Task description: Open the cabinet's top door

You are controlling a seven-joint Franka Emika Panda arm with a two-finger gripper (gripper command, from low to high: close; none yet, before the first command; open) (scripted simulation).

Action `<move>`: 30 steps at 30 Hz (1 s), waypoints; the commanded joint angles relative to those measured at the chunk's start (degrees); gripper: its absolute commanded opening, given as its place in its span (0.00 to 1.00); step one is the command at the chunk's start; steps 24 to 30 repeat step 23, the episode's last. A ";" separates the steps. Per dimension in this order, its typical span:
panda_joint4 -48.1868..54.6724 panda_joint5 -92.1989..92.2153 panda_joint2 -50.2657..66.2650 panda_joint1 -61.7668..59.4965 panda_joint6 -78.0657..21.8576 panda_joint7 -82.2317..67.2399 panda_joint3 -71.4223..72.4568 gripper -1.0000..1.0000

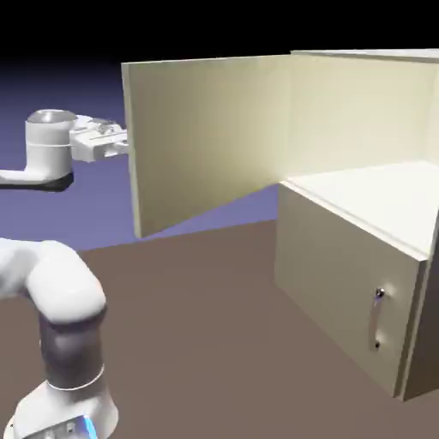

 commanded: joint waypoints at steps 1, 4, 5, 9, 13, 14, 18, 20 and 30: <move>2.06 0.94 0.74 -1.95 -1.68 0.10 1.91 0.00; 8.28 3.39 2.35 -8.06 -6.24 0.16 7.34 0.00; 10.32 4.11 2.70 -10.14 -7.66 0.10 9.06 0.00; 18.32 6.63 3.15 -18.44 -12.87 -0.60 15.40 0.00; 26.37 8.73 2.33 -26.75 -17.71 -2.01 20.92 0.00; 28.44 9.20 1.96 -28.82 -18.90 -2.47 22.18 0.00; 36.74 10.78 0.01 -36.82 -23.57 -4.66 26.50 0.00; 40.89 11.39 -1.13 -40.62 -25.85 -5.91 28.29 0.00; 47.12 12.01 -2.97 -46.02 -29.23 -7.97 30.47 0.00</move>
